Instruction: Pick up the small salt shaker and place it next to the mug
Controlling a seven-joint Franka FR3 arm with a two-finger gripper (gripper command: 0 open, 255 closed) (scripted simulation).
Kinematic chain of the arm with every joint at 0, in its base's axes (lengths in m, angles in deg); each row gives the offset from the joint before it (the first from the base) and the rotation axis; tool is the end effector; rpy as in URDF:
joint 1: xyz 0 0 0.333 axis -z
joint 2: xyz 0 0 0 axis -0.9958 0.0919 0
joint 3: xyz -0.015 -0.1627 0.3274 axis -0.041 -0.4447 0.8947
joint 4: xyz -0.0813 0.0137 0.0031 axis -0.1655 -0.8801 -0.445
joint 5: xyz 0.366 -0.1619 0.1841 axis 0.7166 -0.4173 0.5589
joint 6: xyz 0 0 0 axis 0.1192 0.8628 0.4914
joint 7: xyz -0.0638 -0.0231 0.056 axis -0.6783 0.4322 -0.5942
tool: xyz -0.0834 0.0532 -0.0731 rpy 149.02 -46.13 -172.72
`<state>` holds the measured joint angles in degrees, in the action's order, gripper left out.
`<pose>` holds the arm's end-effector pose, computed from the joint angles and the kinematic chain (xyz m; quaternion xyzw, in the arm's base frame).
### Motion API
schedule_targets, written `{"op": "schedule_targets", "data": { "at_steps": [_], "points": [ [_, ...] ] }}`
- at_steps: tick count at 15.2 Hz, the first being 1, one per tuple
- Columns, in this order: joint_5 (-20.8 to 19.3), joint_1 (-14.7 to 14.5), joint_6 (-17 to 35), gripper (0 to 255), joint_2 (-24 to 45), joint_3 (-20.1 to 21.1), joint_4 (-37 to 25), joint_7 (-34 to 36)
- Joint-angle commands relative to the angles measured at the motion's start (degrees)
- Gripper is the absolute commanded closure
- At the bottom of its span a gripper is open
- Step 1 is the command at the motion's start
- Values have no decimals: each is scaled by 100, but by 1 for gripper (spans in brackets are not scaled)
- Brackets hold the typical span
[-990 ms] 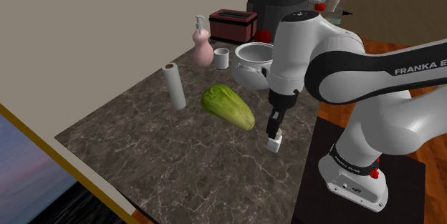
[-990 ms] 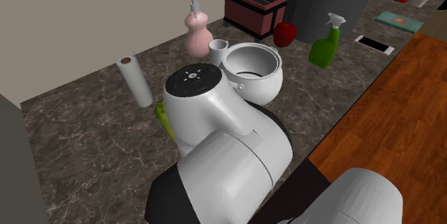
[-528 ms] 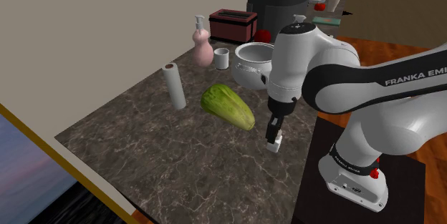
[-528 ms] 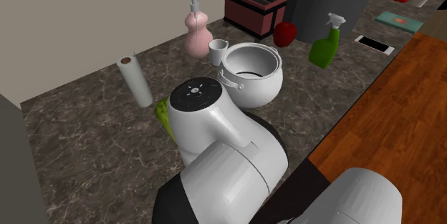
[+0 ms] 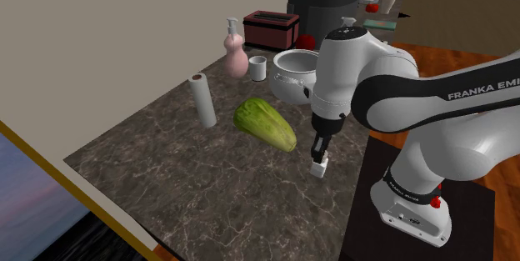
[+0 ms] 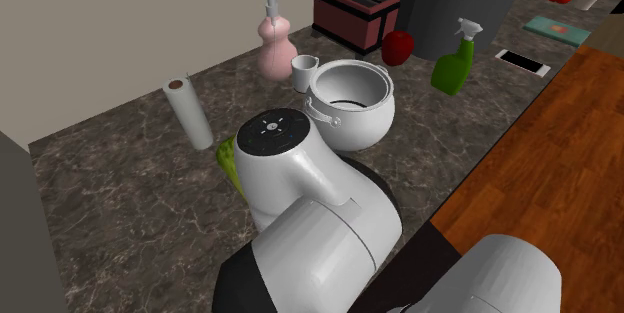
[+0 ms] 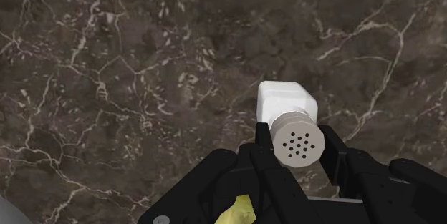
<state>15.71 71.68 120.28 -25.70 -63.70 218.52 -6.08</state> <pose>0.2310 0.1519 0.3597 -0.9946 -0.1037 0.0073 0.0021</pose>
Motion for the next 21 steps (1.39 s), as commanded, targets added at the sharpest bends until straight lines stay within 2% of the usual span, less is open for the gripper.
{"op": "schedule_targets", "data": {
  "at_steps": [1, 6, 21],
  "points": [
    [0, 0, -1, 255, 0, 0, 1, 0],
    [0, 0, 2, 255, 2, 1, 1, 0],
    [-387, 162, -1358, 255, -413, -361, -962, 42]
  ]
}}
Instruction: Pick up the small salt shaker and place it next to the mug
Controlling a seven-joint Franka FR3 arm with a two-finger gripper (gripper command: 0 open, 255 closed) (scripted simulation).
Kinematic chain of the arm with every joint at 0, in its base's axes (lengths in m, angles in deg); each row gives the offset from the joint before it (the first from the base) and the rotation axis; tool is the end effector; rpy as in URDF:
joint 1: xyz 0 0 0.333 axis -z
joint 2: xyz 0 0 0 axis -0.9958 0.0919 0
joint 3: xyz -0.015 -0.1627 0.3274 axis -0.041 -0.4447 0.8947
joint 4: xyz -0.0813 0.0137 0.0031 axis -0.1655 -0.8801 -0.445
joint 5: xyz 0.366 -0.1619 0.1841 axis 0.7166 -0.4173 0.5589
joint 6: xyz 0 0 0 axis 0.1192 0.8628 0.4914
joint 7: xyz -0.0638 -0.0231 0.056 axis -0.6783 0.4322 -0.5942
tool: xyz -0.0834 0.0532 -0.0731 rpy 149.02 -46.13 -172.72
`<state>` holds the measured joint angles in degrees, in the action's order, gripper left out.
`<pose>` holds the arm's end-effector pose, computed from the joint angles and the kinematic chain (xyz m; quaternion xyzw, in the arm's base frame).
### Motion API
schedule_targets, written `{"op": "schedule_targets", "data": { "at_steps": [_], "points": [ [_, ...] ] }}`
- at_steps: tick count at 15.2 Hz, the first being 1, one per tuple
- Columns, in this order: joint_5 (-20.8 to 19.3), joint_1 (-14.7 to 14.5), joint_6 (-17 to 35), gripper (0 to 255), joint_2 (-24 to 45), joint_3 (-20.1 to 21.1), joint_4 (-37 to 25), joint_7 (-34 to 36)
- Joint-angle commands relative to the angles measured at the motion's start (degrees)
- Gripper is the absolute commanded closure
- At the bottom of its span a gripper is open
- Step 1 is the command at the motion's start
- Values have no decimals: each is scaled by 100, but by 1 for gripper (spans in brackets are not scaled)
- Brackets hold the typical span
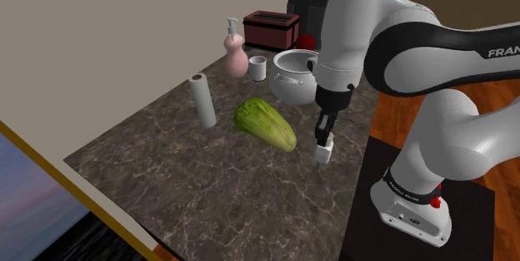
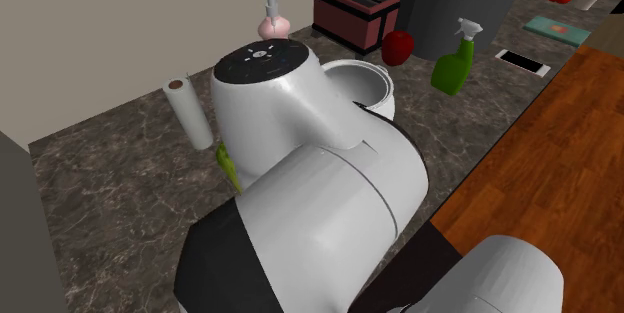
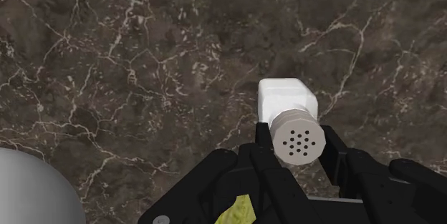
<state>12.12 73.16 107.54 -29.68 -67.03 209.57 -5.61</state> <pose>0.2325 0.1545 0.4408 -0.9946 -0.1036 0.0072 0.0022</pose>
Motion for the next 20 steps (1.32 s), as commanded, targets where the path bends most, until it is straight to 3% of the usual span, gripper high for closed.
{"op": "schedule_targets", "data": {
  "at_steps": [1, 18, 20],
  "points": [
    [-50, 24, -164, 255, -23, -49, -139, -2],
    [-348, 169, -1373, 255, 89, -339, -1465, 47],
    [-499, 316, -1158, 255, 476, -456, -1622, -134]
  ]
}}
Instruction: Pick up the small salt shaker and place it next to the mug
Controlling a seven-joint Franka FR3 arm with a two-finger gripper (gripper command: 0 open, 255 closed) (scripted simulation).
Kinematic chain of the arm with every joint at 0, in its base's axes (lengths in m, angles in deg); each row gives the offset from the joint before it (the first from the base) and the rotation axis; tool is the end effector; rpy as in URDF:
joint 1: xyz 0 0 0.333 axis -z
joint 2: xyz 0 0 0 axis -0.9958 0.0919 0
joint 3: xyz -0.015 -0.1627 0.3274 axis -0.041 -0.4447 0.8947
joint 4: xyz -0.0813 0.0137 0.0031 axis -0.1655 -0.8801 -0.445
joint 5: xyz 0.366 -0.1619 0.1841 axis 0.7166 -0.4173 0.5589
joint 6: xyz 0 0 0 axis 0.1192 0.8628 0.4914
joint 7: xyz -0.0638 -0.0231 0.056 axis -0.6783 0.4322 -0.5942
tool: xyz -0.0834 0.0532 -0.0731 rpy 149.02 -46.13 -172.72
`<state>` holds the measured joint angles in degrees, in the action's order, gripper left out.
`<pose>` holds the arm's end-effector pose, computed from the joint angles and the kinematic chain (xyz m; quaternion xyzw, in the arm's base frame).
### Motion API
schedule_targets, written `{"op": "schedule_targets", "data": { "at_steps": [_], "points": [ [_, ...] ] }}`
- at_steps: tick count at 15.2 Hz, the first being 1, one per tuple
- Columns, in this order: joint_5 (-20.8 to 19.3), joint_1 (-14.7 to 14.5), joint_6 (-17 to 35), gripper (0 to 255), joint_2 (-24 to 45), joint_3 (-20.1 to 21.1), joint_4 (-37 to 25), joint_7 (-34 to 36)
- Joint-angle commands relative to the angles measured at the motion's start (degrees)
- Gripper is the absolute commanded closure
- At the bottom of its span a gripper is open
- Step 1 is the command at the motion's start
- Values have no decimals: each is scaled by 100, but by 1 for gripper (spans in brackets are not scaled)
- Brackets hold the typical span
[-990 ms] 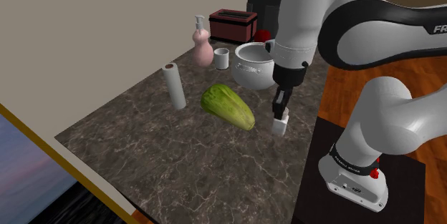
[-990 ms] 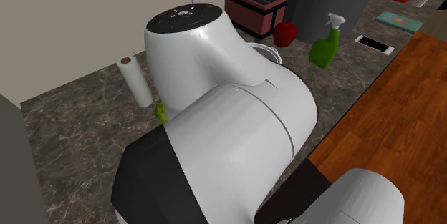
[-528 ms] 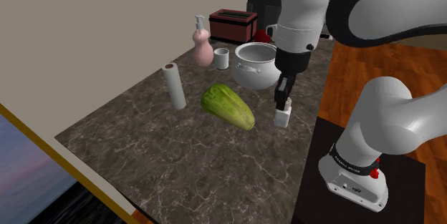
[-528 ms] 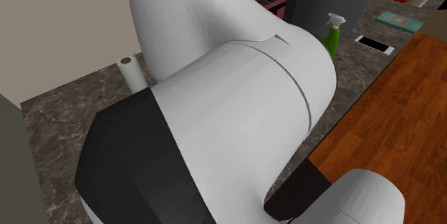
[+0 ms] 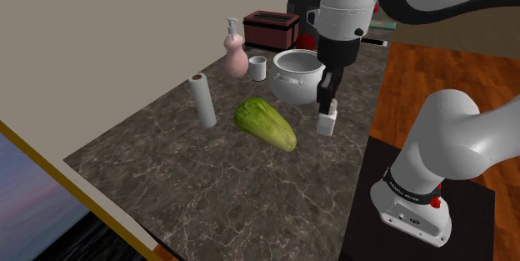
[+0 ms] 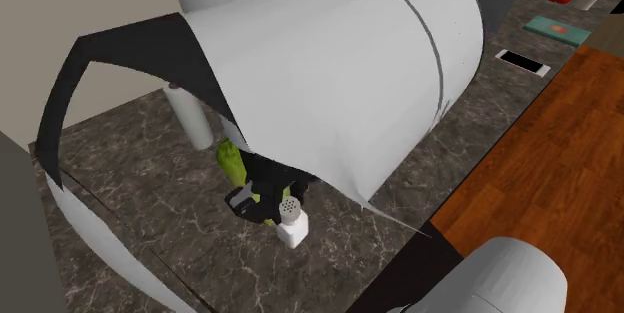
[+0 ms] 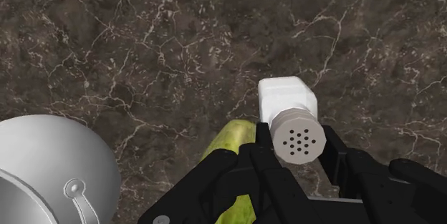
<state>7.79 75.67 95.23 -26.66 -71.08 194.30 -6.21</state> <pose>0.2495 0.1506 0.5509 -0.9946 -0.1036 0.0074 0.0021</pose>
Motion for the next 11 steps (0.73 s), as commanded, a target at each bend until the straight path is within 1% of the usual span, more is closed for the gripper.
{"op": "schedule_targets", "data": {
  "at_steps": [1, 6, 11],
  "points": [
    [-138, 133, 175, 255, 373, -106, -184, -157],
    [-454, 443, 611, 255, 1387, -347, -735, -525],
    [-710, 687, 907, 255, 2421, -543, -1454, -819]
  ]
}}
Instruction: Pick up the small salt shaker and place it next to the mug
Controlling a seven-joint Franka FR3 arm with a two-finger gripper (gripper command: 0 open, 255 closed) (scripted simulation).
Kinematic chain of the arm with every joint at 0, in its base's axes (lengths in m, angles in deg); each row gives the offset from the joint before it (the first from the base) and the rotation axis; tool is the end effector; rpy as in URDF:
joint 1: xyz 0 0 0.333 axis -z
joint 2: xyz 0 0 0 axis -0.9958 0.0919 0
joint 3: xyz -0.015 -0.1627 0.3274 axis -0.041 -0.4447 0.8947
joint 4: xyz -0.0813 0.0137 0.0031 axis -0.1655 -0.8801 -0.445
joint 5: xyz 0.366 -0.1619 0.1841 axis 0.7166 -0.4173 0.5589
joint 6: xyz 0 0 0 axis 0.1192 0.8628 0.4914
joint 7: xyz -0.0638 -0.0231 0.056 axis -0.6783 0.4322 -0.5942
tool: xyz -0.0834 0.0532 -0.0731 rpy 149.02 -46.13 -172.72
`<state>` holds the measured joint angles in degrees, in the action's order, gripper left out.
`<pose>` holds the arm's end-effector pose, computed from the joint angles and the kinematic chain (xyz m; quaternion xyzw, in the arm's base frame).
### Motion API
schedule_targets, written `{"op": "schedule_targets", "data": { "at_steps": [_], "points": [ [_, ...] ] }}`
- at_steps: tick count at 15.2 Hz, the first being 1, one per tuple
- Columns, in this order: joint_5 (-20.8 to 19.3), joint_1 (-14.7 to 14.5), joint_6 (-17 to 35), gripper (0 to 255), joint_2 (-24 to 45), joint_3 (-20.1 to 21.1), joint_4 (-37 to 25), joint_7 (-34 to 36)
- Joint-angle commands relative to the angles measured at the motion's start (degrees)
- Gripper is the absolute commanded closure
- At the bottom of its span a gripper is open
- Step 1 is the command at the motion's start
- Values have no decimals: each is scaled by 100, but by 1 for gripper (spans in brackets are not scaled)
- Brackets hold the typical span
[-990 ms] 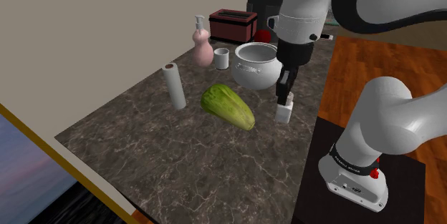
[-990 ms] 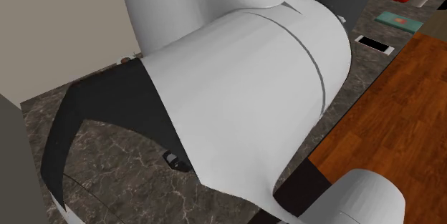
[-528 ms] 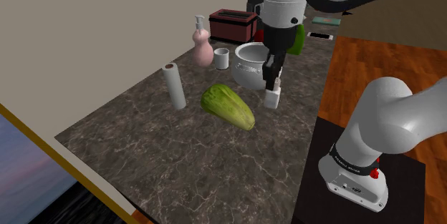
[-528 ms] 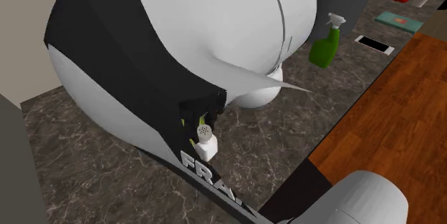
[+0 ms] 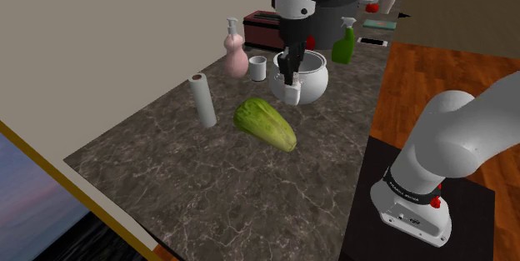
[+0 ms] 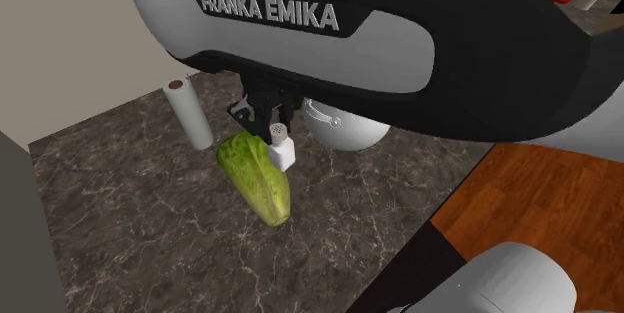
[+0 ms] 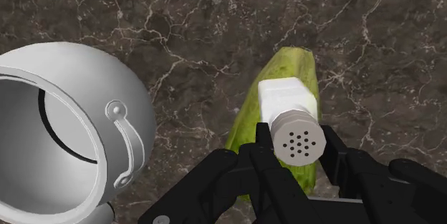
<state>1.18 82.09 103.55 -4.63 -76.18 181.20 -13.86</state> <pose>0.3981 0.1009 0.5595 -0.9946 -0.1036 0.0079 0.0023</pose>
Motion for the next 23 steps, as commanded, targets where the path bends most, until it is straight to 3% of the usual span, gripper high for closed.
{"op": "schedule_targets", "data": {
  "at_steps": [1, 14, 19, 23],
  "points": [
    [-93, 87, 115, 255, 425, -68, -308, -106],
    [-491, 464, 61, 255, 3174, -422, -3087, -662],
    [-573, 557, -292, 255, 4350, -514, -4613, -843],
    [-623, 614, -795, 255, 5466, -572, -6230, -980]
  ]
}}
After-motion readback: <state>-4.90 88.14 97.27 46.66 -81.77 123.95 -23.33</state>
